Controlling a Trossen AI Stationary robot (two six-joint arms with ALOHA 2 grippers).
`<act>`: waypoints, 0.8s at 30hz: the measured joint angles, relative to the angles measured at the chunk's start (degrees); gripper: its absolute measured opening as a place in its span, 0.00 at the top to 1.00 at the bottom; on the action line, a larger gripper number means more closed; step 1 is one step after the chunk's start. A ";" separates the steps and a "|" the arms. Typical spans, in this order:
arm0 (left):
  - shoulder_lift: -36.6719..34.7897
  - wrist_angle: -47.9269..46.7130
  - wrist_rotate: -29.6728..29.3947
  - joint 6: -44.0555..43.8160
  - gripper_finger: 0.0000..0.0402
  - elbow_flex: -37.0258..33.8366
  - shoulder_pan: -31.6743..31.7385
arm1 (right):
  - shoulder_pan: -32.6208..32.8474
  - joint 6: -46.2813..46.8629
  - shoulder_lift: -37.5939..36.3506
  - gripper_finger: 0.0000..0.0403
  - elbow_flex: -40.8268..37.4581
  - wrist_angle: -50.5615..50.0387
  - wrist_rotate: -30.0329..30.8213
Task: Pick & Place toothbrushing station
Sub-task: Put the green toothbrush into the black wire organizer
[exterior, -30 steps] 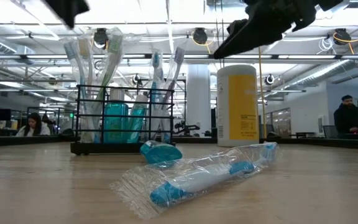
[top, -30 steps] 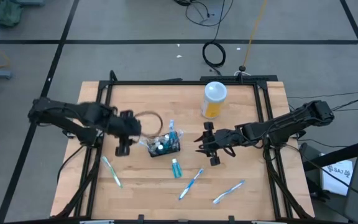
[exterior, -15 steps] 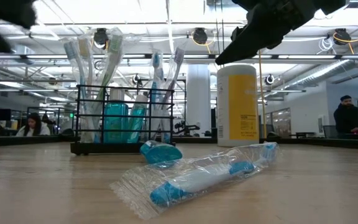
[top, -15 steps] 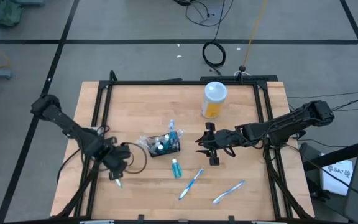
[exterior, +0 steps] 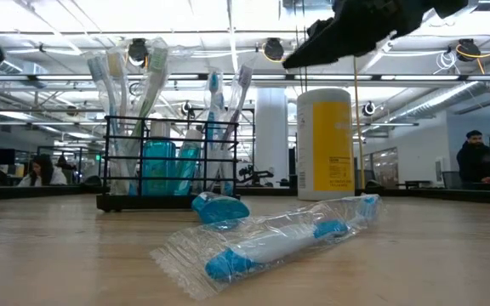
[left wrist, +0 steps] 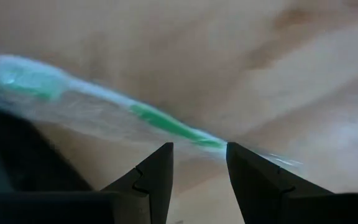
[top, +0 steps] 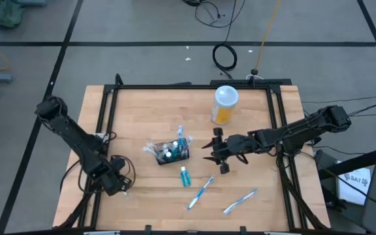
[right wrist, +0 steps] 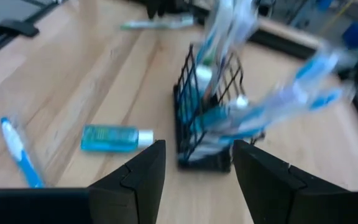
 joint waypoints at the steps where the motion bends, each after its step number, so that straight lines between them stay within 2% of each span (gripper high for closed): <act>1: 0.00 -0.08 -0.02 -1.29 0.62 -0.45 -0.43 | 0.00 -1.04 0.00 0.55 0.00 1.20 -0.01; 8: -0.09 0.32 0.90 -10.98 0.62 -3.95 -3.00 | 0.00 -5.78 0.00 0.55 0.00 4.99 0.00; 11: -0.13 0.55 -1.74 -10.33 0.62 -5.41 -3.68 | 0.00 -7.63 0.00 0.55 0.00 5.41 -0.01; 14: -0.15 1.04 -5.07 -7.04 0.62 -6.13 -3.84 | -0.01 -9.11 0.00 0.55 0.00 5.67 0.00; 19: -0.09 0.20 -10.41 4.63 0.62 -6.41 -3.82 | -0.66 -10.07 0.00 0.55 0.00 7.36 -0.03; 24: 0.19 -0.49 -21.13 12.12 0.66 -6.76 -3.68 | -1.79 -9.84 0.00 0.55 0.00 7.86 -0.01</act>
